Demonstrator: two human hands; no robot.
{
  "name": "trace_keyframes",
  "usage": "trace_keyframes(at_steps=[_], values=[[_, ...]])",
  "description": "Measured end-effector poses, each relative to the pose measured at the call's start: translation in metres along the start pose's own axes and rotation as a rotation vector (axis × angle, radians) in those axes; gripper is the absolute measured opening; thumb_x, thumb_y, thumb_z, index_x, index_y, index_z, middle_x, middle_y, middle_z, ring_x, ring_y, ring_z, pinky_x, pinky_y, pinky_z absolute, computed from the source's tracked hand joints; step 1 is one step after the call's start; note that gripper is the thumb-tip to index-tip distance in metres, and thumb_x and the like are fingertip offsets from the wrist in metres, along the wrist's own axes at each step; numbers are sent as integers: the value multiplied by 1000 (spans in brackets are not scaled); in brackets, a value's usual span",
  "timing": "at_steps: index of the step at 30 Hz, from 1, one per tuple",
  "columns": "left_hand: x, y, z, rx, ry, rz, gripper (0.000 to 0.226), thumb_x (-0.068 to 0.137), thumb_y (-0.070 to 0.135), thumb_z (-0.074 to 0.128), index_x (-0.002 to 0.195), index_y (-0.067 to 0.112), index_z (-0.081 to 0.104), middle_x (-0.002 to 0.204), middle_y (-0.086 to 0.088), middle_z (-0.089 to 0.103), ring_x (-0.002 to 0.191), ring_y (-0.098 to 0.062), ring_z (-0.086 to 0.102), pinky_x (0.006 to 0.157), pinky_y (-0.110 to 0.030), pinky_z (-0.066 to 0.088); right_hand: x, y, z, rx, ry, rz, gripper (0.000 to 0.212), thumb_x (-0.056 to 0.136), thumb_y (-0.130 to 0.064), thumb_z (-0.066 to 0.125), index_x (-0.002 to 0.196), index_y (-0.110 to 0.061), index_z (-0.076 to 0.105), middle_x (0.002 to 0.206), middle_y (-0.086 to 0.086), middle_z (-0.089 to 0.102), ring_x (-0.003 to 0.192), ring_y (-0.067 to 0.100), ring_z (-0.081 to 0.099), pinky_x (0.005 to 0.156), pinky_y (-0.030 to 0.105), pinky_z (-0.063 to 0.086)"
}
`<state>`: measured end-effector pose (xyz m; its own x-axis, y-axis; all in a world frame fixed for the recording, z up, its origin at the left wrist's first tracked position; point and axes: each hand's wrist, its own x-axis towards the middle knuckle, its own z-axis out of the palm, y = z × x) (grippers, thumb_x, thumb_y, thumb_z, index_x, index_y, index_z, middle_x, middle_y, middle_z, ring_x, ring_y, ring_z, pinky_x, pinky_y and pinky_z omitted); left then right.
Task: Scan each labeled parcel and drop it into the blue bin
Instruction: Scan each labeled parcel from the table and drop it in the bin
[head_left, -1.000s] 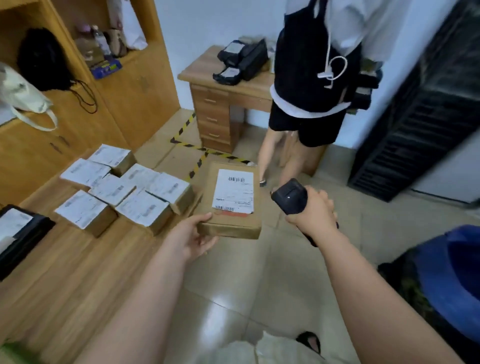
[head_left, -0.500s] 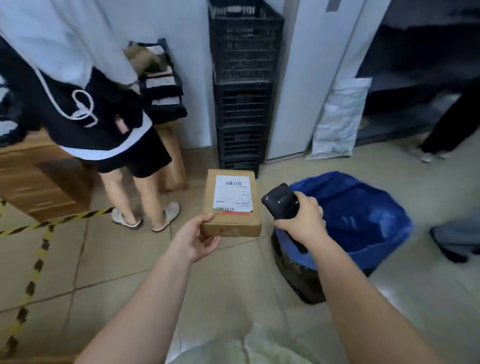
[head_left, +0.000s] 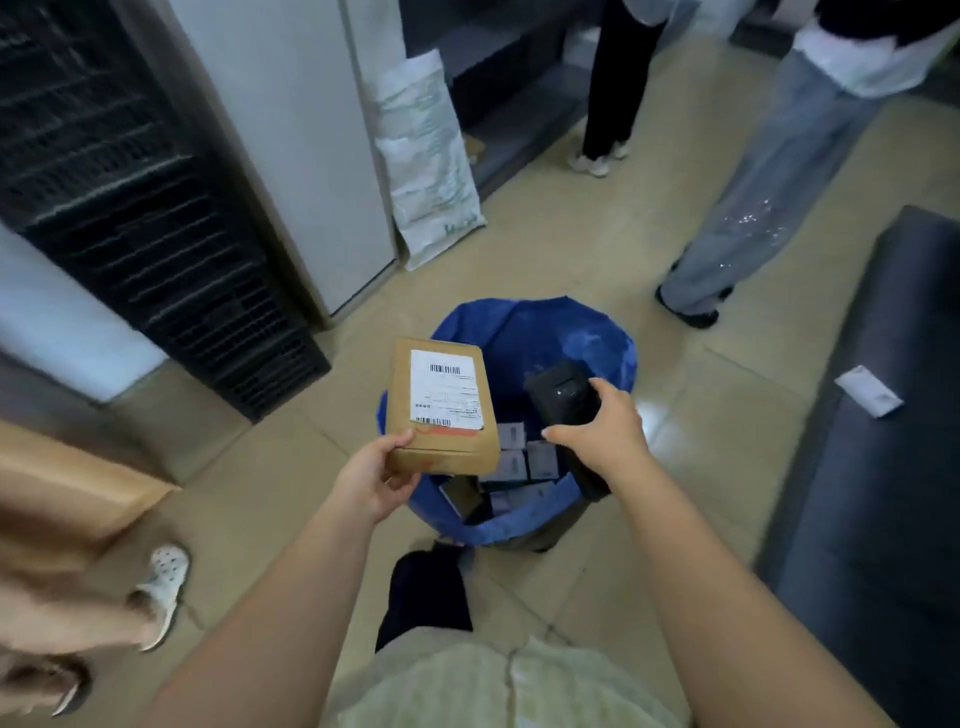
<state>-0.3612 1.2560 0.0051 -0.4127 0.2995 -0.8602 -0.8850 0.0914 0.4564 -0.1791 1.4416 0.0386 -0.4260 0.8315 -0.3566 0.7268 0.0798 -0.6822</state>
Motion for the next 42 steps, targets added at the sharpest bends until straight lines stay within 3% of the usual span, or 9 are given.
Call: trace_keyframes(at_steps=[2, 9, 14, 22, 25, 32, 35, 42], values=[[29, 17, 28, 74, -20, -17, 26, 90, 8, 69, 112, 7, 56, 102, -13, 63, 97, -25, 63, 97, -37, 50, 29, -1, 6, 45, 31, 51, 84, 68, -31, 88, 141, -21, 46, 137, 7, 46, 128, 30, 46, 104, 46, 45], [150, 71, 86, 336, -50, -109, 10, 91, 5, 67, 99, 11, 63, 100, -6, 68, 91, -18, 64, 91, -34, 51, 130, -8, 55, 207, 69, 263, 74, 66, -29, 89, 131, -25, 53, 130, 2, 48, 120, 25, 53, 99, 44, 49], [255, 67, 109, 515, -93, -165, 51, 83, 6, 73, 131, 14, 59, 119, -7, 70, 110, -21, 64, 88, -32, 53, 195, 16, 113, 226, 86, 434, 71, 64, -29, 88, 127, -24, 55, 125, 3, 52, 117, 27, 53, 97, 47, 50], [401, 2, 103, 652, 46, -247, 48, 85, 1, 72, 128, 14, 56, 120, -6, 67, 101, -16, 66, 72, -23, 54, 269, 122, 224, 287, 99, 717, 93, 46, -47, 83, 131, -24, 54, 128, 2, 55, 117, 25, 56, 98, 44, 52], [446, -36, 96, 650, 102, -266, 51, 84, -2, 73, 127, 16, 53, 116, -5, 66, 94, -14, 66, 67, -20, 54, 294, 165, 261, 299, 115, 786, 87, 53, -40, 86, 132, -22, 54, 129, 3, 52, 117, 26, 55, 99, 43, 52], [560, -113, 77, 633, 101, -310, 58, 85, -2, 72, 134, 21, 51, 127, -5, 63, 114, -20, 63, 101, -34, 51, 349, 261, 339, 192, 94, 727, 78, 64, -25, 87, 134, -19, 53, 129, 7, 49, 119, 27, 53, 102, 42, 49], [610, -132, 68, 659, 91, -321, 65, 87, 1, 71, 143, 21, 45, 132, -6, 62, 117, -21, 62, 104, -38, 49, 372, 298, 367, 177, 66, 663, 79, 69, -20, 86, 139, -16, 49, 134, 10, 44, 124, 28, 49, 105, 36, 43], [664, -147, 62, 790, 42, -323, 82, 83, 13, 79, 152, 26, 35, 136, 1, 56, 123, -18, 54, 107, -40, 45, 411, 348, 399, 78, 17, 639, 84, 76, -22, 83, 147, -16, 39, 143, 11, 37, 134, 30, 39, 108, 37, 39]])
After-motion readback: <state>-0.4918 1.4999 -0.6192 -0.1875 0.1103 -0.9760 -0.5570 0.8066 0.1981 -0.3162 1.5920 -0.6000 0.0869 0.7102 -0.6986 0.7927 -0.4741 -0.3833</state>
